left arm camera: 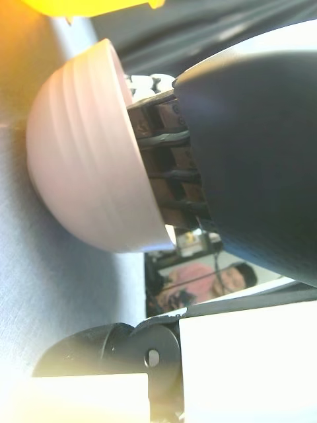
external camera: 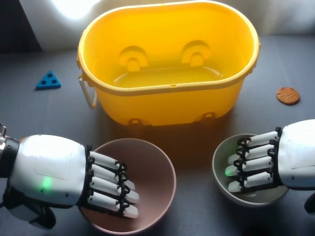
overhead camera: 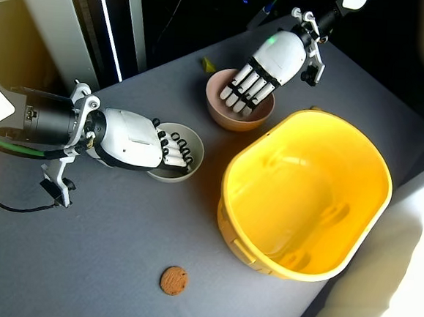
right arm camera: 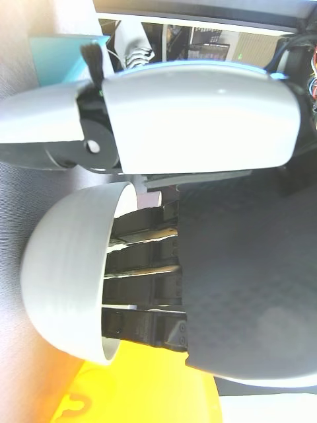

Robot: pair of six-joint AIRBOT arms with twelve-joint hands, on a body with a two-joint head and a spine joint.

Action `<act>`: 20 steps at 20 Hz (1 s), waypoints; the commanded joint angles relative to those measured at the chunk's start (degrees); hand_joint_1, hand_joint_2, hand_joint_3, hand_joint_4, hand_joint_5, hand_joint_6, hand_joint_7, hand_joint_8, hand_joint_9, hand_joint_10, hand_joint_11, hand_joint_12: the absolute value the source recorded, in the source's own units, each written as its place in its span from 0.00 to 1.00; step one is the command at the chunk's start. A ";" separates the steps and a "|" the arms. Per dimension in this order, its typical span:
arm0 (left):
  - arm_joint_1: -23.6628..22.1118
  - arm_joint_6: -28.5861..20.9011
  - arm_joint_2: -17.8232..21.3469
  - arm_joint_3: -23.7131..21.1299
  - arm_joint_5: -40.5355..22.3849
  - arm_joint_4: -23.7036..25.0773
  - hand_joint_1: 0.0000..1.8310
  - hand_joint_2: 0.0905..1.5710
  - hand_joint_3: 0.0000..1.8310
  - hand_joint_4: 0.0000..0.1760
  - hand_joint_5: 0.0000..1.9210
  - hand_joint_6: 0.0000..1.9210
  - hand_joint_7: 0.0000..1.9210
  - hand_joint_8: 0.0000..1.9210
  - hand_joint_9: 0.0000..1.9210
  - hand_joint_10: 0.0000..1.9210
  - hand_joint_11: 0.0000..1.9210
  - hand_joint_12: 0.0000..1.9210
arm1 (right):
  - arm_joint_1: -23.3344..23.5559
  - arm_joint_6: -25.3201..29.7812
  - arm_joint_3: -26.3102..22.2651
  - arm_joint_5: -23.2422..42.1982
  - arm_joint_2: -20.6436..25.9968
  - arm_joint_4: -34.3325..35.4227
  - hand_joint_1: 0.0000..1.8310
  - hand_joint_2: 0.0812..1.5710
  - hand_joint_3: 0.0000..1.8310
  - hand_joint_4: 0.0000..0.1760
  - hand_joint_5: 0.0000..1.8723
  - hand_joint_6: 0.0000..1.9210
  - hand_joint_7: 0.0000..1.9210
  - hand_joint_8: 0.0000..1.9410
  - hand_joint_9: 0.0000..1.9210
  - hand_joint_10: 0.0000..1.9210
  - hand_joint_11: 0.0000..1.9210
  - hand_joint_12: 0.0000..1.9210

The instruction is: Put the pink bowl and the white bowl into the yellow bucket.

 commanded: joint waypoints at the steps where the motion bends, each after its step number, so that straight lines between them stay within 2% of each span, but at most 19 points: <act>1: -0.02 0.23 -0.03 0.08 -3.19 -3.16 0.70 0.57 0.00 0.00 0.06 0.00 0.05 0.00 0.07 0.00 0.00 0.36 | 0.39 -0.23 0.07 3.27 0.42 1.89 0.65 0.57 0.00 0.00 0.11 0.00 0.05 0.00 0.04 0.00 0.00 0.29; 2: -0.02 0.23 -0.08 0.08 -3.13 -3.17 0.70 0.57 0.00 0.00 0.06 0.00 0.05 0.00 0.07 0.00 0.00 0.37 | 0.38 -0.24 0.07 3.27 0.42 1.89 0.65 0.56 0.00 0.00 0.11 0.00 0.04 0.00 0.04 0.00 0.00 0.29; 3: -0.02 0.25 -0.13 0.08 -2.97 -3.17 0.70 0.57 0.00 0.00 0.05 0.00 0.04 0.00 0.07 0.00 0.00 0.36 | 0.37 -0.25 0.07 3.27 0.42 1.89 0.68 0.55 0.00 0.00 0.13 0.01 0.08 0.01 0.08 0.02 0.00 0.40; 5: 0.00 0.25 -0.20 0.08 -2.78 -3.16 0.71 0.57 0.00 0.00 0.06 0.00 0.05 0.00 0.07 0.00 0.00 0.37 | 0.37 -0.25 0.06 3.28 0.42 1.89 0.65 0.57 0.00 0.00 0.14 0.01 0.08 0.00 0.07 0.01 0.00 0.35; 7: 0.02 0.25 -0.22 0.07 -2.67 -3.16 0.71 0.56 0.00 0.00 0.07 0.00 0.06 0.00 0.08 0.00 0.00 0.38 | 0.37 -0.25 0.06 3.28 0.41 1.89 0.67 0.55 0.00 0.00 0.16 0.01 0.07 0.00 0.08 0.01 0.00 0.38; 8: 0.14 0.25 -0.22 0.04 -2.64 -3.16 0.73 0.57 0.00 0.00 0.07 0.00 0.07 0.00 0.09 0.00 0.00 0.39 | 0.37 -0.25 0.06 3.28 0.41 1.89 0.67 0.55 0.00 0.00 0.13 0.00 0.05 0.00 0.06 0.00 0.00 0.40; 10: 0.46 0.27 -0.20 -0.03 -2.58 -3.17 0.73 0.60 0.01 0.00 0.09 0.00 0.08 0.00 0.09 0.00 0.00 0.37 | 0.37 -0.27 0.06 3.28 0.41 1.89 0.69 0.57 0.00 0.00 0.15 0.01 0.10 0.01 0.11 0.02 0.00 0.51; 12: 0.90 0.48 -0.16 -0.08 -2.58 -3.17 0.71 0.64 0.01 0.00 0.15 0.01 0.17 0.01 0.18 0.01 0.00 0.48 | 0.36 -0.59 0.07 3.28 0.41 1.89 0.66 0.60 0.01 0.00 0.17 0.01 0.10 0.00 0.07 0.01 0.00 0.37; 13: 1.08 0.50 -0.16 -0.08 -2.57 -3.18 0.69 0.67 0.01 0.00 0.19 0.01 0.23 0.00 0.25 0.02 0.03 0.51 | 0.36 -0.64 0.07 3.28 0.42 1.89 0.67 0.62 0.01 0.00 0.20 0.02 0.13 0.01 0.09 0.02 0.00 0.44; 14: 1.19 0.50 -0.15 -0.12 -2.57 -3.20 0.70 0.69 0.00 0.00 0.24 0.01 0.27 0.00 0.29 0.01 0.06 0.51 | 0.36 -0.64 0.07 3.28 0.42 1.89 0.68 0.63 0.01 0.00 0.22 0.02 0.17 0.02 0.15 0.04 0.00 0.56; 15: 1.23 0.60 -0.15 -0.16 -2.56 -3.20 0.72 0.72 0.01 0.00 0.31 0.02 0.34 0.01 0.35 0.02 0.15 0.48 | 0.36 -0.64 0.07 3.28 0.42 1.89 0.72 0.65 0.01 0.00 0.26 0.02 0.25 0.02 0.24 0.06 0.01 0.67; 16: 1.28 0.61 -0.15 -0.21 -2.52 -3.21 0.73 0.73 0.00 0.00 0.36 0.01 0.39 0.01 0.39 0.01 0.22 0.43 | 0.36 -0.65 0.07 3.28 0.42 1.89 0.73 0.66 0.00 0.00 0.30 0.02 0.31 0.02 0.30 0.06 0.06 0.70; 17: 1.30 0.61 -0.15 -0.26 -2.48 -3.22 0.75 0.75 0.00 0.00 0.42 0.01 0.45 0.01 0.45 0.01 0.30 0.39 | 0.36 -0.66 0.07 3.28 0.42 1.89 0.76 0.68 0.00 0.00 0.36 0.02 0.39 0.02 0.39 0.06 0.17 0.68; 18: 1.34 0.62 -0.17 -0.28 -2.44 -3.23 0.80 0.77 0.01 0.00 0.34 0.61 0.49 0.00 0.49 0.01 0.31 0.69 | 0.37 -0.67 0.07 3.28 0.42 1.89 0.76 0.68 0.00 0.00 0.39 0.02 0.43 0.01 0.43 0.06 0.21 0.66; 19: 1.38 0.67 -0.19 -0.29 -2.42 -3.26 0.81 0.73 0.01 0.00 0.37 0.66 0.46 0.43 0.45 0.48 0.38 0.80 | 0.37 -0.67 0.07 3.31 0.42 1.89 0.91 0.70 0.00 0.00 0.44 0.03 0.47 0.02 0.40 0.49 0.35 0.82; 20: 1.42 0.68 -0.23 -0.30 -2.27 -3.28 0.81 0.72 0.00 0.00 0.38 0.67 0.45 0.52 0.44 0.56 0.39 0.83 | 0.37 -0.67 0.07 3.37 0.42 1.89 0.89 0.70 0.00 0.00 0.48 0.03 0.44 0.41 0.41 0.61 0.42 0.83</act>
